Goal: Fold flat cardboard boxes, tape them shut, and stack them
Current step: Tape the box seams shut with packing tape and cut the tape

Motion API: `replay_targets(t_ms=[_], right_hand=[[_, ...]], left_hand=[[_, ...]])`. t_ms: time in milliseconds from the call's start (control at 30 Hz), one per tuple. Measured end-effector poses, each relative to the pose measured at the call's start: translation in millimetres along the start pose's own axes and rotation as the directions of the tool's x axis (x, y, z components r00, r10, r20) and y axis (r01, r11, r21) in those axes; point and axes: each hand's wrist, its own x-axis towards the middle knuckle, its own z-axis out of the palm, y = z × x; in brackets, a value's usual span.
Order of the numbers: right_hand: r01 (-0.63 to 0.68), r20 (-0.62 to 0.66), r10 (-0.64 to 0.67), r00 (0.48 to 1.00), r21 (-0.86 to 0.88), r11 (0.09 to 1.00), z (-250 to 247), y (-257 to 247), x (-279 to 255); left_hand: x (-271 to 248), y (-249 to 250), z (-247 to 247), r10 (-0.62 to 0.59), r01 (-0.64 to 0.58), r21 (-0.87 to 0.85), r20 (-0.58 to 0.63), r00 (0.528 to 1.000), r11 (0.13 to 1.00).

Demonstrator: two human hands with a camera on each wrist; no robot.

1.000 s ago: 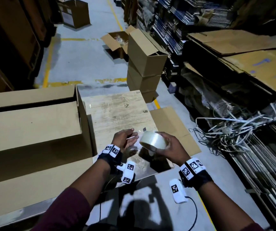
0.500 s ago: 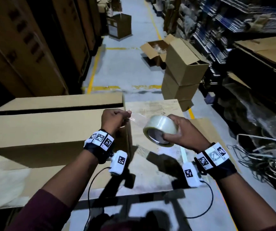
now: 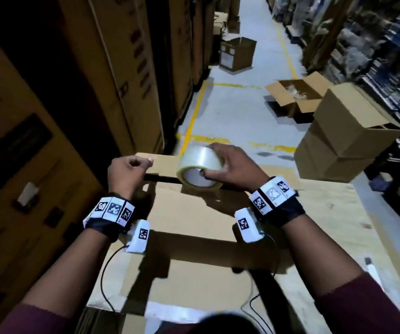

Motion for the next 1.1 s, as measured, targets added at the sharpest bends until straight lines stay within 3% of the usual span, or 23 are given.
replay_targets(t_ms=[167, 300, 433, 567, 667, 967, 1100], right_hand=[[0.003, 0.178, 0.003, 0.984, -0.034, 0.999, 82, -14, 48], [0.024, 0.247, -0.007, 0.969, -0.064, 0.998, 107, -27, 70], [0.049, 0.254, -0.027, 0.967, -0.079, 0.996, 115, -31, 87], [0.067, 0.244, -0.047, 0.969, -0.071, 0.995, 121, -33, 98], [0.080, 0.229, -0.061, 0.972, -0.078, 0.994, 123, -33, 100], [0.043, 0.200, -0.032, 0.979, -0.049, 0.998, 128, -30, 92], [0.031, 0.192, -0.023, 0.981, -0.037, 0.999, 129, -30, 88]], left_hand=[[33, -72, -46, -0.170, 0.167, 0.093, 0.028, 0.985, 0.982], [45, -107, -56, -0.328, 0.342, -0.134, 0.116, 0.937, 0.930], [47, -122, -53, -0.446, 0.484, -0.335, 0.188, 0.875, 0.808], [44, -131, -44, -0.512, 0.572, -0.426, 0.258, 0.819, 0.701], [42, -135, -39, -0.522, 0.591, -0.454, 0.281, 0.805, 0.667], [43, -139, -35, -0.503, 0.593, -0.335, 0.322, 0.802, 0.732], [42, -156, -34, -0.583, 0.645, -0.142, 0.314, 0.749, 0.751]])
